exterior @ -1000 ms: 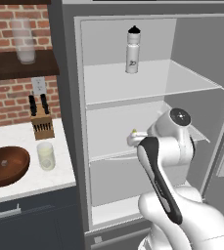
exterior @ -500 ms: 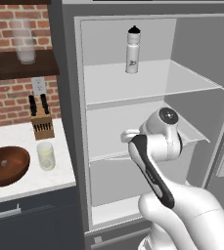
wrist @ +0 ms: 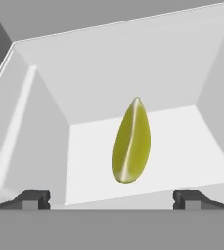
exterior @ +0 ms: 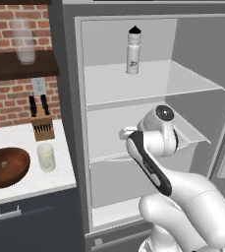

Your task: Grab a lemon wedge from the fridge and one ice cube from the ice bowl, and put them in the glass of lemonade.

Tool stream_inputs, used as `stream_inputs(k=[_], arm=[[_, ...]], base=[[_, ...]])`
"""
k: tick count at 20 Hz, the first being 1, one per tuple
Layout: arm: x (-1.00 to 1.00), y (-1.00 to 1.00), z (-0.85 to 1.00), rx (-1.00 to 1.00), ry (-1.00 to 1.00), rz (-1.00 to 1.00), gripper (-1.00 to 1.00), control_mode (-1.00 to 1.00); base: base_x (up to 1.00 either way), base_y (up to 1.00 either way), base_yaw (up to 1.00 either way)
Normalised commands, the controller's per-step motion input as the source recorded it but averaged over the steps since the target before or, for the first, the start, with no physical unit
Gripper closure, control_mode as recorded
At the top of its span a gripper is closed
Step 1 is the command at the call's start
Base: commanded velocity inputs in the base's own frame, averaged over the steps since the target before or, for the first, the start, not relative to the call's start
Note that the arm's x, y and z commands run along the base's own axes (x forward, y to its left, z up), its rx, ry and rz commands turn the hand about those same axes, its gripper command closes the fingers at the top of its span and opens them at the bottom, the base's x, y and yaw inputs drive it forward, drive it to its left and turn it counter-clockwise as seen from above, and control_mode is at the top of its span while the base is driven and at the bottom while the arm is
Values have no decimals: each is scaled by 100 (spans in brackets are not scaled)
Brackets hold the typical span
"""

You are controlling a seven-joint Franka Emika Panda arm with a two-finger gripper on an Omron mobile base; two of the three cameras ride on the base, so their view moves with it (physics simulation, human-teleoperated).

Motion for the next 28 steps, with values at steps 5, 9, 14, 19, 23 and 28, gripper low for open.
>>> stream_inputs(k=[5, 9, 14, 19, 23, 28], arm=[[11, -7, -10, 0, 0, 0, -100, -100], [13, -1, -25, 0, 0, 0, -100, -100], [18, 0, -24, 0, 0, 0, -100, -100], [19, 0, -12, 0, 1, 0, -100, -100], [25, -2, -5, 0, 3, 0, -100, -100], [25, 0, 0, 0, 6, 0, -100, -100]], base=[[0, 0, 0], [0, 0, 0], [0, 0, 0], [0, 0, 0], [0, 0, 0], [0, 0, 0]])
